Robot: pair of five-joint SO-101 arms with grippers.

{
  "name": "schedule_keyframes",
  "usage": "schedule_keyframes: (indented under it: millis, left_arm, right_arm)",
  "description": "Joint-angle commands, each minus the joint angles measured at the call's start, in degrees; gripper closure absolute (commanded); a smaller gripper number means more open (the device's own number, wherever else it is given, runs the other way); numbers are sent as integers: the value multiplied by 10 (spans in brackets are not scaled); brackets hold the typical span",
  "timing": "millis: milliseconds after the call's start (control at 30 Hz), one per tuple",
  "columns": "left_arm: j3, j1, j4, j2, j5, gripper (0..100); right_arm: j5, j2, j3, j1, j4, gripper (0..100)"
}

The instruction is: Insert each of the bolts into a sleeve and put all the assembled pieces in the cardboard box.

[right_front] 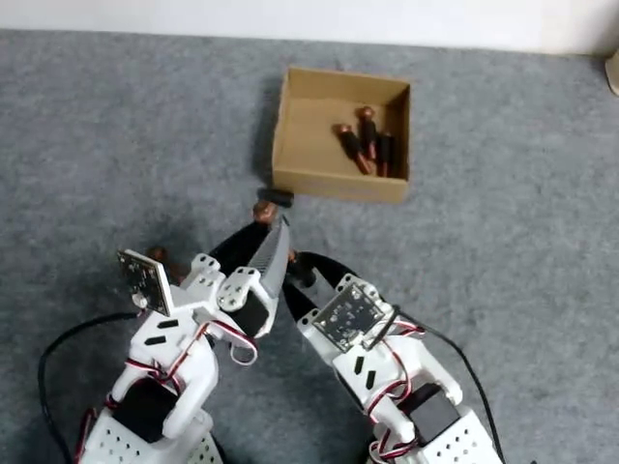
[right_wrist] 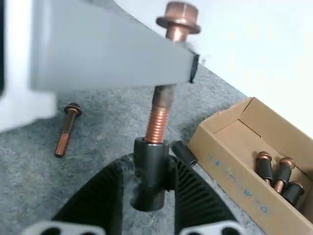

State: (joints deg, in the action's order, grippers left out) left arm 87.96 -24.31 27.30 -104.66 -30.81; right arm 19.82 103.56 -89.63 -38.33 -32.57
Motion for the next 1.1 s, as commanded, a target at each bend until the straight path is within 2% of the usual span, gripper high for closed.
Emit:
schedule_keyframes:
  millis: [0, 100, 267, 500, 600, 733, 1067]
  left_arm:
    - [4, -52, -5, 0, -36, 994]
    - [24, -58, -8, 0, -50, 994]
    - [43, -58, -8, 0, -91, 994]
    - [41, -57, -15, 0, -89, 984]
    - [47, -56, -30, 2, -88, 879]
    - [47, -58, -28, 2, -44, 726]
    - [4, -57, 3, 0, -46, 786]
  right_arm:
    - [7, 5, 7, 7, 21, 993]
    - [5, 5, 7, 22, 21, 993]
    - [-47, 5, 7, 63, 21, 993]
    - [-46, 6, 7, 66, 21, 993]
    - [-46, 6, 7, 65, 21, 993]
    - [-46, 6, 3, 65, 21, 993]
    - [-45, 6, 2, 65, 21, 993]
